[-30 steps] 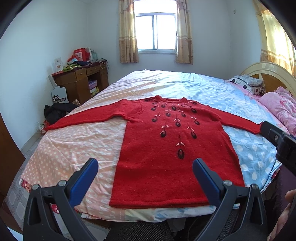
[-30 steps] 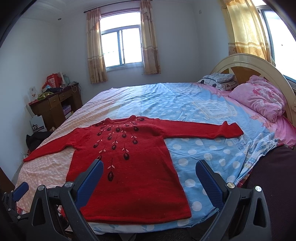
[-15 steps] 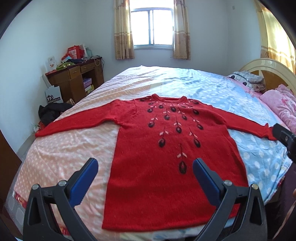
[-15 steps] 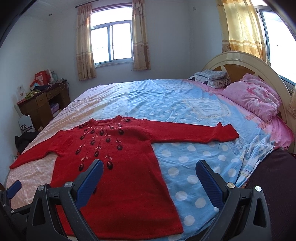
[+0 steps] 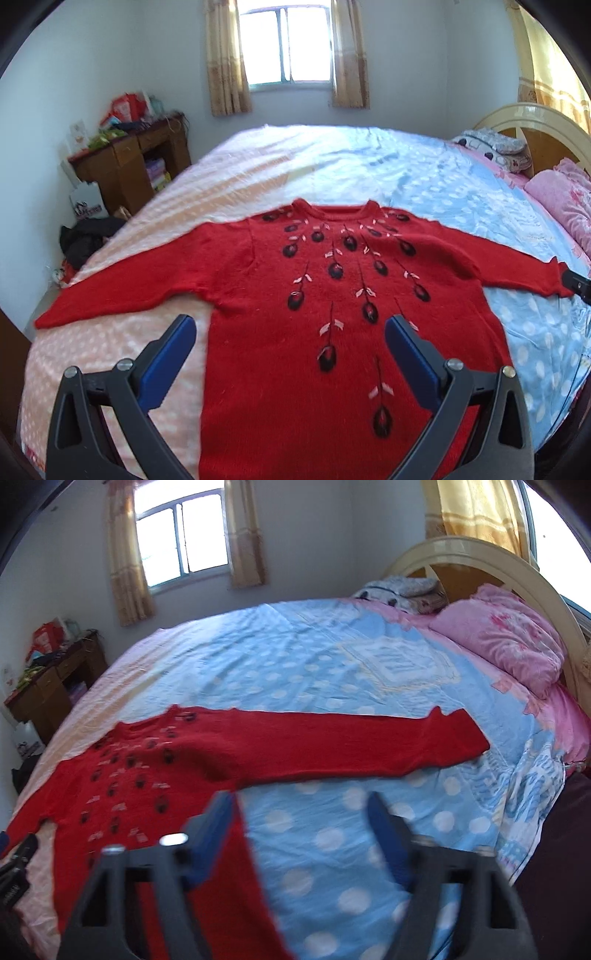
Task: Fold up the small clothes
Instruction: 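Move the right tool to a sweater sleeve cuff and grasp it, then fold the held sleeve across the sweater body with the right tool, release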
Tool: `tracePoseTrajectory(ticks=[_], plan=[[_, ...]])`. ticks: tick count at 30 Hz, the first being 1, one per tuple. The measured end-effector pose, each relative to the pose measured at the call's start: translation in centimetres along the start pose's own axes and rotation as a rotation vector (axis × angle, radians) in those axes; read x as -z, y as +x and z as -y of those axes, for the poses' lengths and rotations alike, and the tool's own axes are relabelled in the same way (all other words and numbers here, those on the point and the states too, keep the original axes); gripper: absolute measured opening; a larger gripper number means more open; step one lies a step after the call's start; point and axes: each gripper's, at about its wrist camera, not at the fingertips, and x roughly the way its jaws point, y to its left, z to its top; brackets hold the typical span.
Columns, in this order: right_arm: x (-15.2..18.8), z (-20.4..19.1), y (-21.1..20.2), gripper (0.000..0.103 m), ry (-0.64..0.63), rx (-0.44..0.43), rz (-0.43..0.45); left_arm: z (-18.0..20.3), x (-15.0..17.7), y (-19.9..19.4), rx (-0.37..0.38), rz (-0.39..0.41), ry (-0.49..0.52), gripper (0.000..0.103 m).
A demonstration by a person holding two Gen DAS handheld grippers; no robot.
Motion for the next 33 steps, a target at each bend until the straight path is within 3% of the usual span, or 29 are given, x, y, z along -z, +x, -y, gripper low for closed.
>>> tracePoseTrajectory(ticks=[1,2,4,9,13,17,19,22,23,25,28,30,33], plan=[[-0.6,1.4,1.2,0.038,0.021,0.0,-0.02,-0.2,-0.3,0.9,0.014,-0.016,-0.004,0.103],[-1.3,3.3,2.5,0.033,0.058,0.001,-0.04,-0.3,-0.6,1.9,0.018,-0.029,-0.01,0.103],[-2.3,6.7,4.1,0.033,0.136,0.03,-0.05,-0.6,-0.9,3.4,0.0,-0.039,-0.013,0.103],[-5.3,17.4,8.0,0.033,0.281,0.228,0.008,-1.3,-1.0,7.1,-0.051,-0.046,-0.03,0.103],[-5.8,22.5,11.7,0.033,0.308,0.268,-0.065,-2.1,0.1,10.1,-0.06,-0.097,-0.092,0.103],[-5.6,23.2,14.6,0.033,0.27,0.238,-0.139,-2.2,1.3,12.0,-0.065,-0.147,-0.125,0.103],[-5.2,23.2,15.6,0.033,0.254,0.274,-0.163,-2.1,1.6,11.7,-0.069,-0.112,-0.118,0.103],[-4.9,23.2,15.8,0.032,0.233,0.288,-0.144,-1.7,1.8,11.4,-0.062,-0.096,-0.097,0.103],[-4.9,23.0,15.7,0.021,0.217,0.292,-0.142,-1.8,1.9,11.3,-0.057,-0.086,-0.1,0.103],[-4.9,22.8,15.7,0.013,0.195,0.295,-0.143,-1.9,2.1,11.1,-0.045,-0.068,-0.11,0.103],[-5.3,23.0,14.4,0.01,0.223,0.304,-0.129,-1.8,2.2,11.1,-0.043,-0.051,-0.113,0.103],[-6.0,23.3,12.6,0.01,0.245,0.355,-0.081,-1.9,2.0,11.2,-0.042,-0.045,-0.115,0.103],[-7.1,23.1,10.5,0.01,0.255,0.358,-0.024,-2.0,1.8,11.6,-0.036,-0.039,-0.118,0.103]])
